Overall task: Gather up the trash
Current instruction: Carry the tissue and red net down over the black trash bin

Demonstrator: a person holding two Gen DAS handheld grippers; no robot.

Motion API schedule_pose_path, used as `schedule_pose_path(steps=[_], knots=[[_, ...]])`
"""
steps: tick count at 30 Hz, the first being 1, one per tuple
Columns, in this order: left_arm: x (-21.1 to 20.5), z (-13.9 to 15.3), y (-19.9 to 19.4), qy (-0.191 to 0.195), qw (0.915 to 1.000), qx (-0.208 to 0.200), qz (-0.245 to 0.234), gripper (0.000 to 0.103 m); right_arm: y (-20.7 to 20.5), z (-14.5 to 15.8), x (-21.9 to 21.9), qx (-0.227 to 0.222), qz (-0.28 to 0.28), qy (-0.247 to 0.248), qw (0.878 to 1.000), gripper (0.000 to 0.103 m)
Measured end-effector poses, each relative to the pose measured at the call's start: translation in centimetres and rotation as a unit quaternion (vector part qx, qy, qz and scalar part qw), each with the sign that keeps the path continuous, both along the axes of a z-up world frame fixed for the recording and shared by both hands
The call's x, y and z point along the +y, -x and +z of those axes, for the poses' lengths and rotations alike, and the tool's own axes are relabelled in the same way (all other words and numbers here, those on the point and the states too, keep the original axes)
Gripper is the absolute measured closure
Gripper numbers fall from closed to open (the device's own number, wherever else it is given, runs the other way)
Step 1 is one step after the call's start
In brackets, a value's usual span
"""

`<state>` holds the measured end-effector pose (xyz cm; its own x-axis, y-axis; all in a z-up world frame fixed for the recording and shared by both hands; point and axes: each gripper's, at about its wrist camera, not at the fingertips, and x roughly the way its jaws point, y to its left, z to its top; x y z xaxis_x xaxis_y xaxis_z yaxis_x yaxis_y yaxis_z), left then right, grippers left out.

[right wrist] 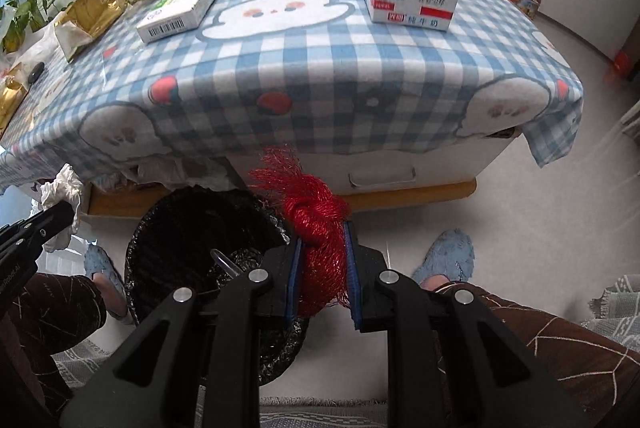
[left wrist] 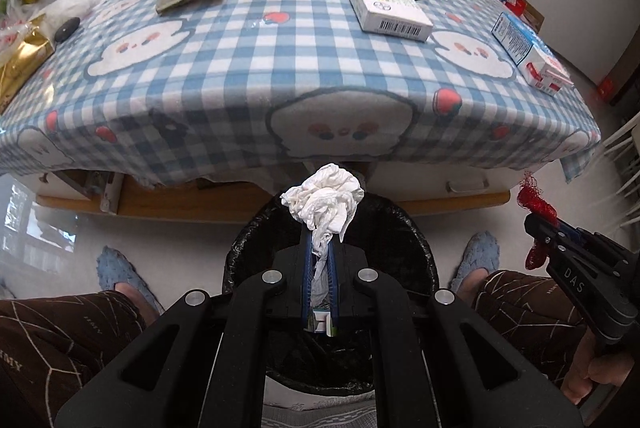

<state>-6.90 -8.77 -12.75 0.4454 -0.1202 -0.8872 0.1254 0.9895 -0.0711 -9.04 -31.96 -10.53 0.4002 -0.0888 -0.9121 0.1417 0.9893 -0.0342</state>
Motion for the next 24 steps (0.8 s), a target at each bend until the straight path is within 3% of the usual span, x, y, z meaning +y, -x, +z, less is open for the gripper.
schedule_pose_path(steps=[8,24], knots=[[0.4,-6.0,-0.6,-0.018,0.9991,0.036,0.013,0.097,-0.2,-3.3,-0.3,0.031,-0.006,0.009,0.999,0.085],[-2.1,-14.0,-0.7,-0.047,0.9946,0.091,-0.015,0.097,-0.7,-7.2,-0.5,0.078,-0.016,0.035,0.996,0.085]])
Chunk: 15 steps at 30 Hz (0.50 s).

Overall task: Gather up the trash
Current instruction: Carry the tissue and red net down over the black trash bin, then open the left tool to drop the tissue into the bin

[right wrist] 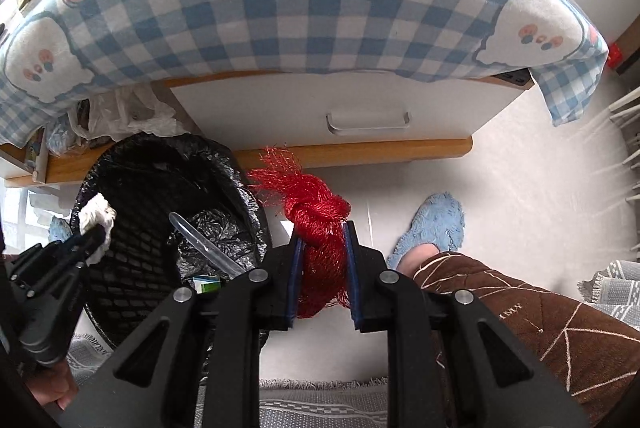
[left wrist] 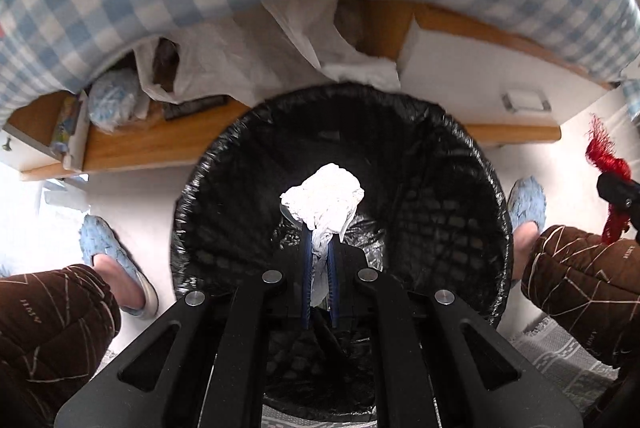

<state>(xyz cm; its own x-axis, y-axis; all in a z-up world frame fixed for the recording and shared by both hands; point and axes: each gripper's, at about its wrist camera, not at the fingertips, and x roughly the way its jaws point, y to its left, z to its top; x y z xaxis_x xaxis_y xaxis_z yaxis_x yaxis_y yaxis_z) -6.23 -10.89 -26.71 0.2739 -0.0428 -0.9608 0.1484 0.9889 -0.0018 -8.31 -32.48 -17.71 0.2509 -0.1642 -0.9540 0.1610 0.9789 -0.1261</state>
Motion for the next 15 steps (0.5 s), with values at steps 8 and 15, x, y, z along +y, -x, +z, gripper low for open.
schedule_pose_path(steps=[8,15], knots=[[-0.8,-1.8,0.2,0.001,0.9998,0.011,-0.014,0.097,-0.2,-1.4,0.0,0.016,-0.010,0.008,1.000,0.085],[-0.6,-1.4,0.3,-0.001,0.9999,0.002,-0.013,0.085,-0.1,-1.3,0.4,0.008,-0.006,0.008,1.000,0.085]])
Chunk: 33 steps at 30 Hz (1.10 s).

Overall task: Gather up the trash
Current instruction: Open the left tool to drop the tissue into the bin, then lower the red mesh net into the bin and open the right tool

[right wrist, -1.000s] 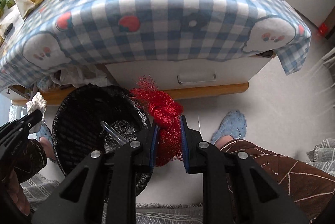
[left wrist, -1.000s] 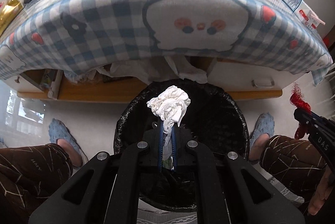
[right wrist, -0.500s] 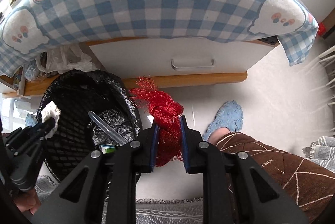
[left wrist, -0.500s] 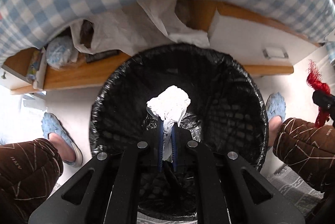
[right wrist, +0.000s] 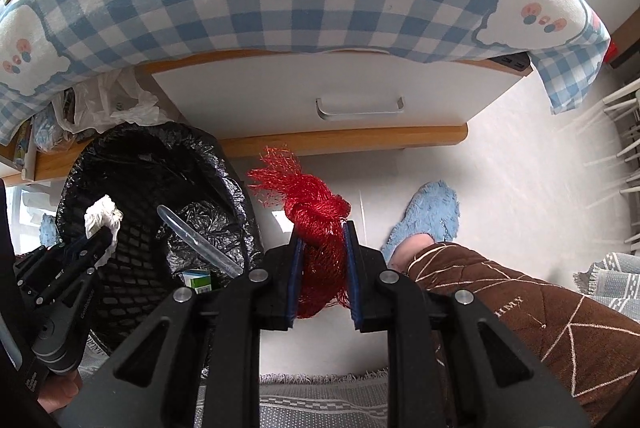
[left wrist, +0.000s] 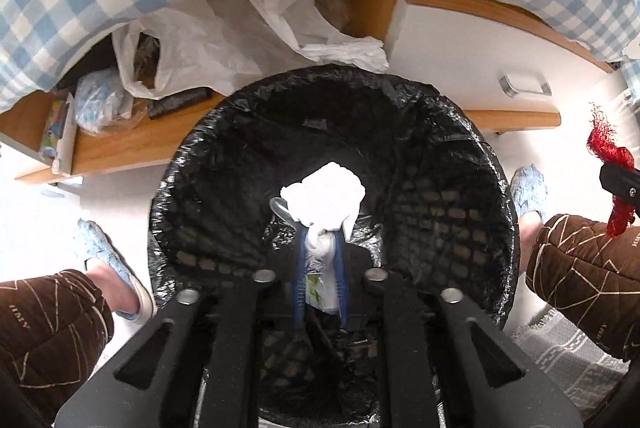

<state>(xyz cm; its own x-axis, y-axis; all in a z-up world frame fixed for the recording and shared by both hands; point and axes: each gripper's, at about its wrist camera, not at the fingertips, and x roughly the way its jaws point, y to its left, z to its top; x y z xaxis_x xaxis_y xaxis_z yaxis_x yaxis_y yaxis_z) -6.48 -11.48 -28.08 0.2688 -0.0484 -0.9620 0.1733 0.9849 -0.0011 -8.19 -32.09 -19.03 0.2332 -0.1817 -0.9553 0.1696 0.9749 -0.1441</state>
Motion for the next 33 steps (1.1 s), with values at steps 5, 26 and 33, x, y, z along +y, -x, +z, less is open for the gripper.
schedule_pose_path(steps=[5,26,33], knots=[[1.4,1.7,0.3,-0.001,0.9997,-0.022,0.012,0.055,0.1,1.3,0.9,-0.021,0.013,-0.006,1.000,0.085],[12.4,11.4,-0.5,0.028,0.9891,-0.121,0.080,0.006,0.1,7.9,8.5,-0.109,0.076,-0.058,0.989,0.085],[14.9,11.1,-0.3,0.028,0.9888,-0.118,0.087,0.006,-0.1,6.3,11.7,-0.102,0.098,-0.069,0.988,0.085]])
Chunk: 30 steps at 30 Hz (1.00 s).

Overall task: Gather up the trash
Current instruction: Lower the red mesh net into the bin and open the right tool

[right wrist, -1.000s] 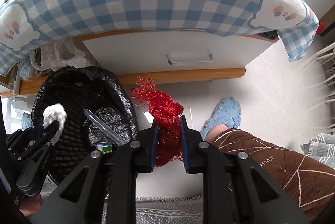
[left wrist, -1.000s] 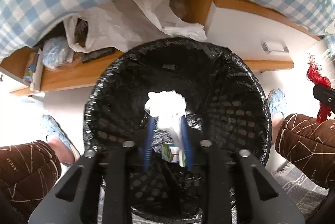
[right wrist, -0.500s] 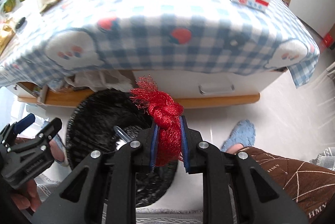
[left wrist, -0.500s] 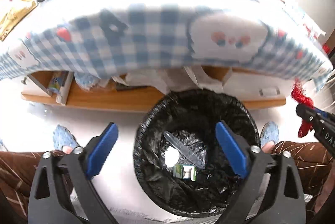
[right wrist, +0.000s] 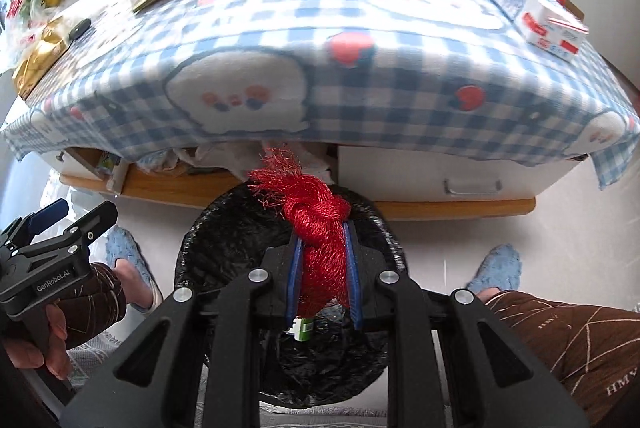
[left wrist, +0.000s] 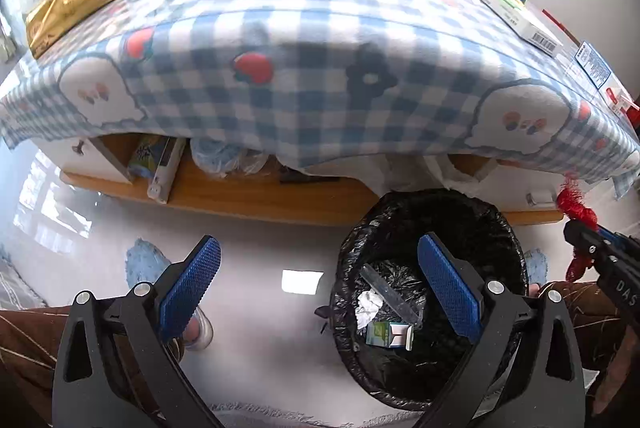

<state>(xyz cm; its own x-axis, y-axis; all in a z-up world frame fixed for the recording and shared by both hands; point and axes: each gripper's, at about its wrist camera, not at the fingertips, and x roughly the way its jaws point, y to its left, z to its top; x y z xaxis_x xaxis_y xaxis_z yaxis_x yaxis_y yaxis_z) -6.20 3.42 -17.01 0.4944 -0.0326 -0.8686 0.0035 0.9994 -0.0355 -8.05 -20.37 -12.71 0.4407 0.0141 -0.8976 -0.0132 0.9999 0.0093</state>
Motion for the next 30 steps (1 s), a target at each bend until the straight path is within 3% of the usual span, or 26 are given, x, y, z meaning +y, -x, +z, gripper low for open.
schedule_pose_path(steps=[7,13,22,26,30], knots=[[1.2,-2.5,0.0,0.004,0.9996,0.024,0.010,0.006,-0.4,-3.5,1.7,0.032,0.011,0.014,0.999,0.085],[1.3,-4.7,0.0,-0.016,0.9985,0.052,0.010,0.006,-0.4,-6.2,1.6,0.058,0.015,0.020,0.998,0.085],[1.2,-5.4,0.0,-0.023,0.9982,0.055,0.005,0.006,-0.8,-7.8,1.7,0.074,0.019,0.016,0.997,0.084],[1.1,-5.3,0.0,-0.021,0.9983,0.055,0.004,0.006,-0.8,-7.8,2.1,0.072,0.023,0.015,0.997,0.076],[1.0,-5.0,0.0,-0.011,0.9984,0.055,0.001,0.006,-0.7,-7.4,2.1,0.067,0.026,0.014,0.997,0.062]])
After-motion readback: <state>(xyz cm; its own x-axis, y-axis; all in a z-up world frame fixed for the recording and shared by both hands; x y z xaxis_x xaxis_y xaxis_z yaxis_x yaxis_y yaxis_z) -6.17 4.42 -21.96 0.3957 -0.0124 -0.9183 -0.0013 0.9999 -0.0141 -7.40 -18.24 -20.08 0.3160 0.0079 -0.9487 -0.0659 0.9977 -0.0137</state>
